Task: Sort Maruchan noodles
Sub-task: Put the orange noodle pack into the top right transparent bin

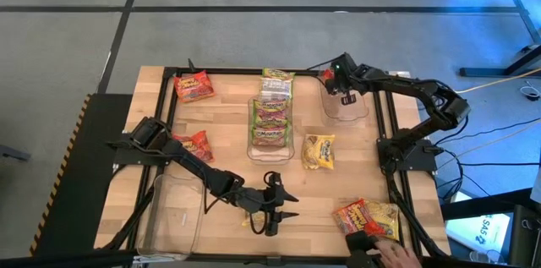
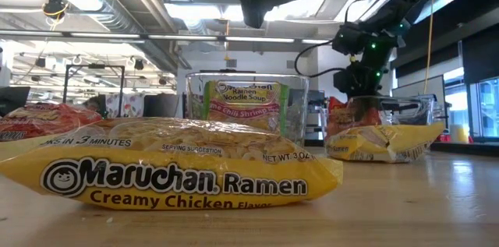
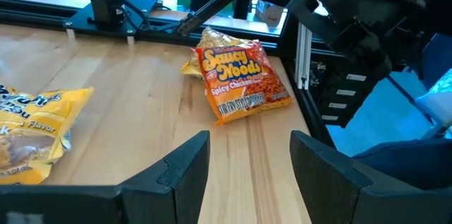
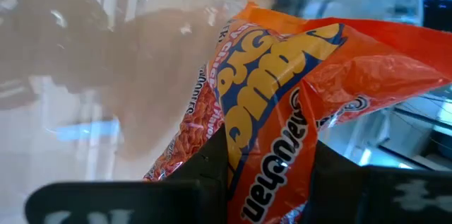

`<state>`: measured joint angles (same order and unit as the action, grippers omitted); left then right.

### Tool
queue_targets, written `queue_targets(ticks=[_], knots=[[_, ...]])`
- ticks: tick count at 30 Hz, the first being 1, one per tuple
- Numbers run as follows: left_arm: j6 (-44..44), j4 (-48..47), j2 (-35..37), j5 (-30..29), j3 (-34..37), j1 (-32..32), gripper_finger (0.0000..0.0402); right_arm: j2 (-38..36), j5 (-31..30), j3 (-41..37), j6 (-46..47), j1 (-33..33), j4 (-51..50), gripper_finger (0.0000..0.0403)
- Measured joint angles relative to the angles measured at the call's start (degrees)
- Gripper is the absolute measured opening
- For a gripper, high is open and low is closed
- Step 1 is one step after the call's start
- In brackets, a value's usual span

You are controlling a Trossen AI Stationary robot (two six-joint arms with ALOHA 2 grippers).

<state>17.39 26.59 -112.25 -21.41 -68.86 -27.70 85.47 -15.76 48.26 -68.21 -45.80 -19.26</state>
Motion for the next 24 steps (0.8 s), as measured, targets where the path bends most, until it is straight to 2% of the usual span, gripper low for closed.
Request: queue_targets(ticks=[6, 12, 16, 20, 24], knots=[[-0.02, 0.00, 0.00, 0.07, 0.00, 0.04, 0.0190, 0.33, 0.94, -0.01, 1.60, -0.40, -0.11, 0.0083], [0.04, 0.02, 0.00, 1.70, 0.00, 0.04, 0.0190, 2.48, 0.70, -0.01, 3.47, -0.46, -0.03, 0.0148], [0.02, 0.03, 0.00, 1.88, 0.00, 0.02, 0.0190, 2.38, -1.50, 0.01, 3.16, -0.26, 0.89, 0.0184], [0.02, 0.68, 0.00, 2.90, 0.00, 0.57, 0.0190, 1.04, -6.99, 1.55, 1.78, -0.34, 1.28, 0.0204], [0.02, 1.31, 0.00, 5.76, 0.00, 1.02, 0.0190, -0.47, -7.01, 2.44, 1.78, -0.37, 1.33, 0.0211]])
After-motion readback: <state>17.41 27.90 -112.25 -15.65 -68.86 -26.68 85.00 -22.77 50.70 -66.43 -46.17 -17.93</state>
